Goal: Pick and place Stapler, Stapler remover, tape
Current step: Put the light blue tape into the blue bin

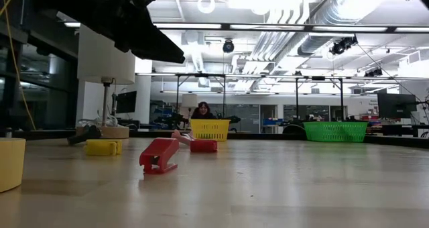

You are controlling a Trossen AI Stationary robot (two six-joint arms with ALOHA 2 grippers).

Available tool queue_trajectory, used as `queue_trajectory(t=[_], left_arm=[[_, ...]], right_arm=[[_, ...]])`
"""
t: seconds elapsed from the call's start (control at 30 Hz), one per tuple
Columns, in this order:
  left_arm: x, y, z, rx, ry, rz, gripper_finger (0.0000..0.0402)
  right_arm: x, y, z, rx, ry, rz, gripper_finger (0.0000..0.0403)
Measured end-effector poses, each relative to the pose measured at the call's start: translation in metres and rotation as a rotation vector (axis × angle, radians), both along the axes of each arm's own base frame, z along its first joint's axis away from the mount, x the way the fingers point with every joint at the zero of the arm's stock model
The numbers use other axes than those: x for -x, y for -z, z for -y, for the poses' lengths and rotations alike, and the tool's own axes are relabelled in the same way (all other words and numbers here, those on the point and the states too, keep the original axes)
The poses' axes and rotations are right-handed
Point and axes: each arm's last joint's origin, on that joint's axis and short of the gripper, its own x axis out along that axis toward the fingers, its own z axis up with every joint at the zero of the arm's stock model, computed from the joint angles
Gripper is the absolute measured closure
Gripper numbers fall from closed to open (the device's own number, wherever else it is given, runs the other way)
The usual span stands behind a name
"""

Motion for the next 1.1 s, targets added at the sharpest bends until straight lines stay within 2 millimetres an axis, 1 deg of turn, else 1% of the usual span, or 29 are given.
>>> queue_trajectory(t=[0.27,0.67,0.83,1.1], left_arm=[[0.000,0.000,0.000,0.001,0.000,0.000,0.0206],[0.000,0.000,0.000,0.015,-0.003,0.003,0.0206],[0.000,0.000,0.000,0.018,-0.005,0.003,0.0206],[0.000,0.000,0.000,0.019,-0.005,0.003,0.0206]], right_arm=[[0.013,0.000,-0.012,-0.056,0.035,-0.096,0.0374],[0.026,-0.001,-0.023,-0.098,0.080,-0.196,0.0374],[0.027,-0.001,-0.025,-0.114,0.075,-0.204,0.0374],[0.022,-0.005,-0.031,-0.180,0.068,-0.154,0.0374]])
